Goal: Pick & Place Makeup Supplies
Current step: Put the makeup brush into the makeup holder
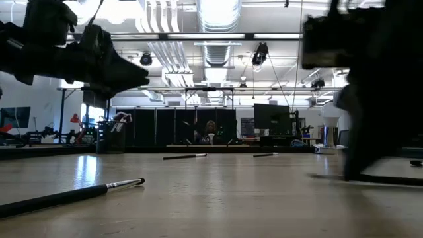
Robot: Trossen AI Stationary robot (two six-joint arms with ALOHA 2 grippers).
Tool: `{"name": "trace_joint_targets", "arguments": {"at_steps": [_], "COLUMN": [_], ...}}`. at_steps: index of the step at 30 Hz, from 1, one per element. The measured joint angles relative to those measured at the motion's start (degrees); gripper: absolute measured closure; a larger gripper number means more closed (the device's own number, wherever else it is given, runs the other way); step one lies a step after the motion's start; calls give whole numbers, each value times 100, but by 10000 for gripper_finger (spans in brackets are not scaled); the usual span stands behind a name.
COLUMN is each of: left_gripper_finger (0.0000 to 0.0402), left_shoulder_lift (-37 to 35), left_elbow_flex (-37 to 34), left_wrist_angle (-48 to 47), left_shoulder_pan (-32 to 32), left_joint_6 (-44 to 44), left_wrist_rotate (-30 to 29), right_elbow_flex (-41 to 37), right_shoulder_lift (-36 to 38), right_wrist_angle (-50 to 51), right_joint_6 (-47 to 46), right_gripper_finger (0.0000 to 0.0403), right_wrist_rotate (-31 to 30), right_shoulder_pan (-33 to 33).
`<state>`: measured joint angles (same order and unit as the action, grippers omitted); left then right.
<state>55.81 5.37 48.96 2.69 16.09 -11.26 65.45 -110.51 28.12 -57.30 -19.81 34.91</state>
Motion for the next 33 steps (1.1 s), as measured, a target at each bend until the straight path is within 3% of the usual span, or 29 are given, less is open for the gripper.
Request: {"name": "trace_joint_targets", "arguments": {"at_steps": [4,21,33], "left_gripper_finger": [266,266,266], "left_shoulder_lift": [0,477,1472], "left_elbow_flex": [0,0,449], "left_wrist_angle": [325,1140,1448], "left_shoulder_pan": [-58,-520,-803], "left_joint_6": [-10,-144,-166], "left_wrist_rotate": [182,379,389], "right_elbow_flex": [-143,-1311,-1243], "right_shoulder_lift": [108,182,204], "right_wrist_angle": [-652,-4814,-6180], "right_joint_6": [515,2793,4120], "right_gripper_finger": [382,382,381], "right_wrist_rotate": [-478,-813,-1036], "right_shoulder_pan": [-61,-727,-1071]}}
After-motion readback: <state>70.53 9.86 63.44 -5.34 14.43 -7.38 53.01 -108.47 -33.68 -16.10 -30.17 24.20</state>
